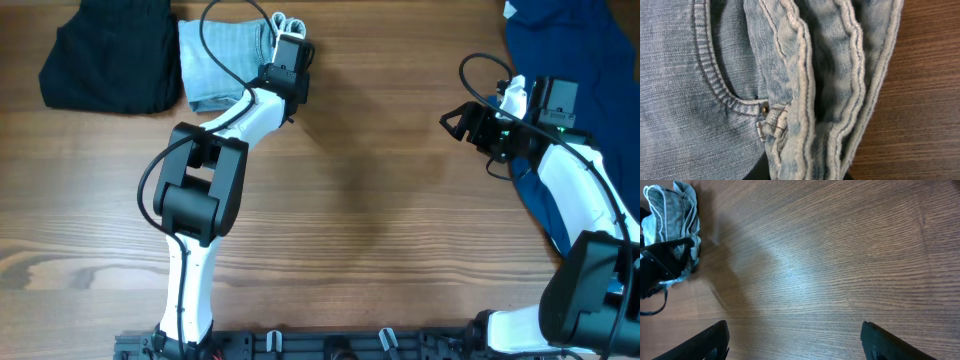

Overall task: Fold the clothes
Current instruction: 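Place the folded shorts onto the black garment at top-left with the left gripper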

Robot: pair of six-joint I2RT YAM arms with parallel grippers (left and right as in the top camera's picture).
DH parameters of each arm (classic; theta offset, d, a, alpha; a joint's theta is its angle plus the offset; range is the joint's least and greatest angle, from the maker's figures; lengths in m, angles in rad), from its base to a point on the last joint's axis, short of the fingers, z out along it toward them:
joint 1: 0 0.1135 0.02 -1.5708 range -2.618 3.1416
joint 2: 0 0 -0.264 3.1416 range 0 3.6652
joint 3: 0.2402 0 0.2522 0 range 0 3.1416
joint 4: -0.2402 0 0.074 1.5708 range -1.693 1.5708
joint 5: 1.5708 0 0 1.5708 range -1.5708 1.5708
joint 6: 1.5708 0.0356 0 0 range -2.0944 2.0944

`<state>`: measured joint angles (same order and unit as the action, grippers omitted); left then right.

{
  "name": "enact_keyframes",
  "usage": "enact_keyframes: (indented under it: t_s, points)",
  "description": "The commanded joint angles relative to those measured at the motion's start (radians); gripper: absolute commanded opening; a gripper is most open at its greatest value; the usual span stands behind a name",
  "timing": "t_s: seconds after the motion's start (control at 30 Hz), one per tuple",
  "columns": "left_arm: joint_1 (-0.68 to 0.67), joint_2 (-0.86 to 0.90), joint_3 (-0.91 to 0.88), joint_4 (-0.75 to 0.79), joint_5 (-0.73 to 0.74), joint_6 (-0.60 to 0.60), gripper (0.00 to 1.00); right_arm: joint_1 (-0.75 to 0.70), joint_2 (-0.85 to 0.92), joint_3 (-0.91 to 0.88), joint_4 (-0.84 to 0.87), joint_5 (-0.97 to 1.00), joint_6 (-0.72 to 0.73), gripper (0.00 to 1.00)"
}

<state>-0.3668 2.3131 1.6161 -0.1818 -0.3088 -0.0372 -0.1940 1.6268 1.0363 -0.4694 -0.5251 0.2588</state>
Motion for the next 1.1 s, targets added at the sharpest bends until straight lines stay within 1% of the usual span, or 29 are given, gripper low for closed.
enact_keyframes:
  t_s: [0.0,0.07,0.17,0.33,0.47,0.7,0.8,0.9,1.07]
  points:
    - [0.004,0.014,-0.050,-0.053,0.028,0.053,0.04,0.006,0.000,0.001,-0.003,0.002,-0.021,0.85]
    - [0.006,-0.039,-0.050,-0.075,0.027,0.052,0.04,0.006,0.000,0.001,-0.002,0.002,-0.021,0.85]
    - [0.016,-0.177,-0.050,-0.114,0.027,0.053,0.04,0.006,0.000,0.001,-0.002,0.002,-0.020,0.85]
    - [0.043,-0.367,-0.050,-0.137,0.027,0.057,0.04,0.006,0.000,0.001,-0.001,0.002,-0.021,0.85]
    - [0.071,-0.469,-0.050,-0.143,0.027,0.057,0.04,0.006,0.000,0.001,0.000,0.002,-0.020,0.85]
    - [0.130,-0.561,-0.048,-0.144,0.027,0.071,0.04,0.006,0.000,0.001,0.001,0.002,-0.020,0.85]
    - [0.158,-0.581,-0.029,-0.144,0.001,0.120,0.04,0.006,0.000,0.001,0.001,0.002,-0.020,0.85]
    - [0.180,-0.584,0.013,-0.143,-0.089,0.193,0.04,0.006,0.000,0.001,0.001,0.002,-0.020,0.85]
    - [0.230,-0.583,0.032,-0.060,-0.187,0.304,0.04,0.006,0.000,0.001,0.000,0.002,-0.020,0.85]
